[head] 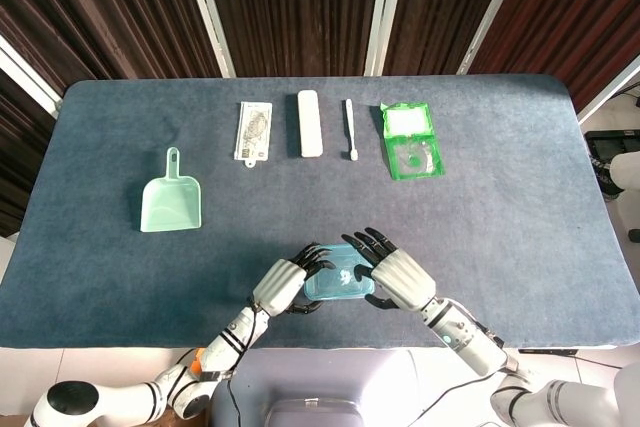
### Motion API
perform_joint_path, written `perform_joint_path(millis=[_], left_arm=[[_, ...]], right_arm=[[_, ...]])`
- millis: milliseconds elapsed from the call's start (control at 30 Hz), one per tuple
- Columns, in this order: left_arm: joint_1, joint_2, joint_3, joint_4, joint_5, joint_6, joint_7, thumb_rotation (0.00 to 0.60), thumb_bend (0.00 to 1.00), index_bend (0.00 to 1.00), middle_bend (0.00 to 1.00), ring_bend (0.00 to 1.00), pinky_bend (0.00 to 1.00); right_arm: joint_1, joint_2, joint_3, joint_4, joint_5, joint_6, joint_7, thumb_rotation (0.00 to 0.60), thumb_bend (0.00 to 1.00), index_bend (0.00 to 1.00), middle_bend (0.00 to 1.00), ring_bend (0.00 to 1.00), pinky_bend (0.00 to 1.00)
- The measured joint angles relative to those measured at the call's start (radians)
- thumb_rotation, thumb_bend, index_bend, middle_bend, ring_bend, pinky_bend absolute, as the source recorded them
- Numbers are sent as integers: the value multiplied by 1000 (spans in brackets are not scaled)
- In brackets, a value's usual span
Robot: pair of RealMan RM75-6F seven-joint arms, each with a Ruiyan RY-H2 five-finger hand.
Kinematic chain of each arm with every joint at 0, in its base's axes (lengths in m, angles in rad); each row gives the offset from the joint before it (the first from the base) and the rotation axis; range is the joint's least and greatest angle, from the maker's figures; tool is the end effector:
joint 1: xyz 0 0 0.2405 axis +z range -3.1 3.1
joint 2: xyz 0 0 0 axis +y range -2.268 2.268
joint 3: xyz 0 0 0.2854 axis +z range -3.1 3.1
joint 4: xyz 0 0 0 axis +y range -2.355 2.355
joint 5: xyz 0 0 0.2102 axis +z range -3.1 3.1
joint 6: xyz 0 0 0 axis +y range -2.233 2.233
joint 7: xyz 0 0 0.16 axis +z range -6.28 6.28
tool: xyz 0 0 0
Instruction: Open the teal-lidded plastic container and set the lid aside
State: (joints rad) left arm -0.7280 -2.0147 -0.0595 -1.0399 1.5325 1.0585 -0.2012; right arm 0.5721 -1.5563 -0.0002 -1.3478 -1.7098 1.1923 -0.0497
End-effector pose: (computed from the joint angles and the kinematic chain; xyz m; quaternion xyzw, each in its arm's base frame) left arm -0.1156 0.3090 -0.1613 -0.7316 -0.4287 -0.4835 0.2173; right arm -0.1967 -0.3017 -0.0220 0.7897 -0.2669 0.4460 0.3261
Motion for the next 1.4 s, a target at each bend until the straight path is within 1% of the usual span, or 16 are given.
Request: perform_joint_path(millis=[300, 567, 767, 1033, 1400], left_arm=[[8, 16, 12, -17, 17, 16, -17, 600, 301, 279, 632, 442, 498], [13, 24, 20, -20, 28, 26, -31, 600, 303, 279, 635, 445, 500], [16, 26, 24, -20, 33, 31, -33, 600, 303, 278, 637, 447, 503], [18, 26, 31, -14, 42, 34, -42, 600, 302, 278, 645, 453, 509], [17, 23, 25, 4, 52, 52, -78, 600, 309, 278, 658, 467, 518]], right_arm=[[14, -14, 15, 16, 0, 10, 5, 600, 410, 603, 83, 0, 0], [19, -25, 23, 32, -1, 26, 5, 600, 412, 610, 96, 0, 0], [21, -28, 25, 40, 1, 31, -6, 600, 436, 620, 101, 0, 2], [28, -39, 29, 60, 9, 27, -5, 600, 477, 638, 116, 0, 23], [30, -50, 28, 83, -5, 57, 5, 600, 478, 663, 139, 0, 50]])
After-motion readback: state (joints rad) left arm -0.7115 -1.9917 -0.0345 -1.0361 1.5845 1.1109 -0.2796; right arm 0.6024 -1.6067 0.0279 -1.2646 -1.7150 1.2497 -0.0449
